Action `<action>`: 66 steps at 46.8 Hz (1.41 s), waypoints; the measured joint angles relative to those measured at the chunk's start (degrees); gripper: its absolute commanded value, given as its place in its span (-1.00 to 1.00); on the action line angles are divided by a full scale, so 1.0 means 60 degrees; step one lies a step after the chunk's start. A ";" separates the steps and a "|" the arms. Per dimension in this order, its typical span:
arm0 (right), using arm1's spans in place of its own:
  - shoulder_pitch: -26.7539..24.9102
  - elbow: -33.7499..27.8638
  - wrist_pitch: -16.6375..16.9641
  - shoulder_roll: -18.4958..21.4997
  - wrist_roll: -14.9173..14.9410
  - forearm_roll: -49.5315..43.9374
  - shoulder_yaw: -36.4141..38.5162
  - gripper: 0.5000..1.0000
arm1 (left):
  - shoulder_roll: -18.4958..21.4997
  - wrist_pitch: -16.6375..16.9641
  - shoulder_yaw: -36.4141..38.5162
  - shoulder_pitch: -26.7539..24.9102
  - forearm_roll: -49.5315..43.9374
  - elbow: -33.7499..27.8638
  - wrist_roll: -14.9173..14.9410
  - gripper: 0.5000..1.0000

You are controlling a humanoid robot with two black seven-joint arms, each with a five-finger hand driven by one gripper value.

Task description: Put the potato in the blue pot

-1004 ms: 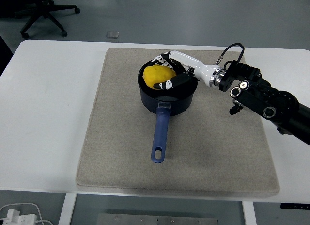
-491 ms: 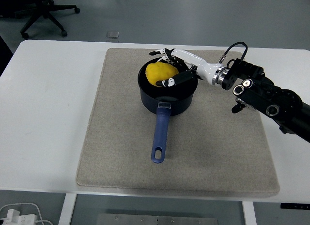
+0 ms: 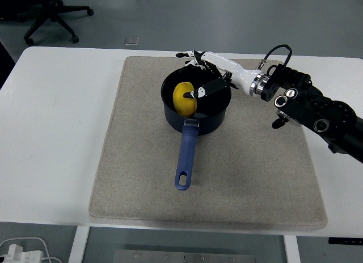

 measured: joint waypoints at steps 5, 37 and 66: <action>0.0023 0.0004 0.0000 -0.0049 0.0000 0.0005 0.0000 0.70 | 0.0000 0.0005 -0.0001 0.0000 -0.0001 0.0004 0.0000 0.99; 0.0447 -0.1029 0.0539 -0.0998 -0.0999 0.4053 0.0007 0.70 | 0.0000 0.0007 0.0000 -0.0001 -0.0017 0.0008 0.0002 0.99; 0.0349 -0.3050 0.0293 -0.1011 -0.3583 0.9383 -0.0012 0.70 | 0.0000 0.0006 0.0000 0.0000 -0.0016 0.0040 0.0004 0.99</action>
